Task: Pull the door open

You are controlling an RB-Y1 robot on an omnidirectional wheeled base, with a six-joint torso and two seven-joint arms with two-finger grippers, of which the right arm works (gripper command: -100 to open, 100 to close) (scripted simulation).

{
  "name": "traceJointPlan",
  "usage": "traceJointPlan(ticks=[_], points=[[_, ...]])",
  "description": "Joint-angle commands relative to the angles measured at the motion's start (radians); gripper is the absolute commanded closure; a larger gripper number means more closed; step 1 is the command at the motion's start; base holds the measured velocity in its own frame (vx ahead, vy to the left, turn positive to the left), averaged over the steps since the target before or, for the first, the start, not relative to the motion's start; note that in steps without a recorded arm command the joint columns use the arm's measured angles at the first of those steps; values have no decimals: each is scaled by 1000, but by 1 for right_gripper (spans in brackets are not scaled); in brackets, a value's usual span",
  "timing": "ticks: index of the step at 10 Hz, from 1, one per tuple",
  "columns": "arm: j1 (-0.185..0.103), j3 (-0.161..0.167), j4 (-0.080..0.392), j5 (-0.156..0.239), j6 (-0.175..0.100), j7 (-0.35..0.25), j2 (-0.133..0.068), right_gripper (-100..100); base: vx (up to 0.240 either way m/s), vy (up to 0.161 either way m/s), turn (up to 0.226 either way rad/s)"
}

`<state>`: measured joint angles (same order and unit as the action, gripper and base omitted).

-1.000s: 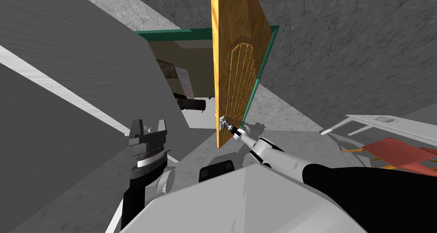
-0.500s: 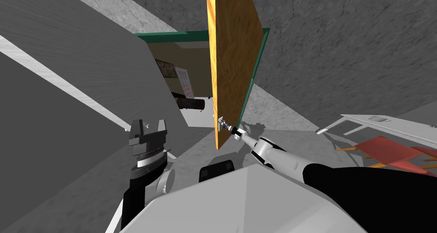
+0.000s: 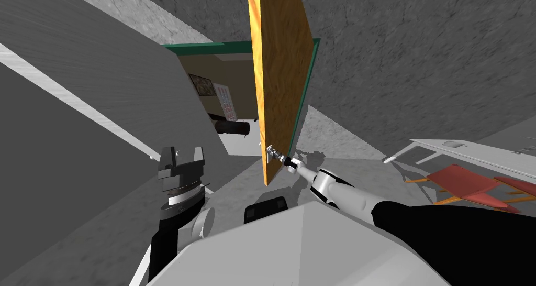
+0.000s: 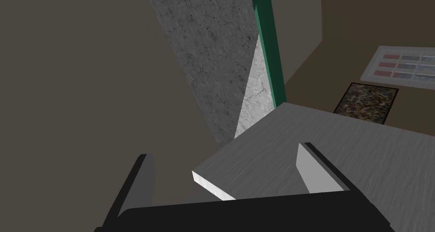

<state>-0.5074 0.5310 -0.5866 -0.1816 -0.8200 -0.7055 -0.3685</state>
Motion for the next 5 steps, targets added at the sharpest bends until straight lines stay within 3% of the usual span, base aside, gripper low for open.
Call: traceJointPlan(ticks=[1,4,5], points=[[-1,14,-3,-7,-24,-17,-18,100,-88,-164,9],[3,67,-27,-31,-89,-63,-54,100,-100,-167,-40],[4,75,-31,-34,-99,-70,-60,100,-76,-170,-35]])
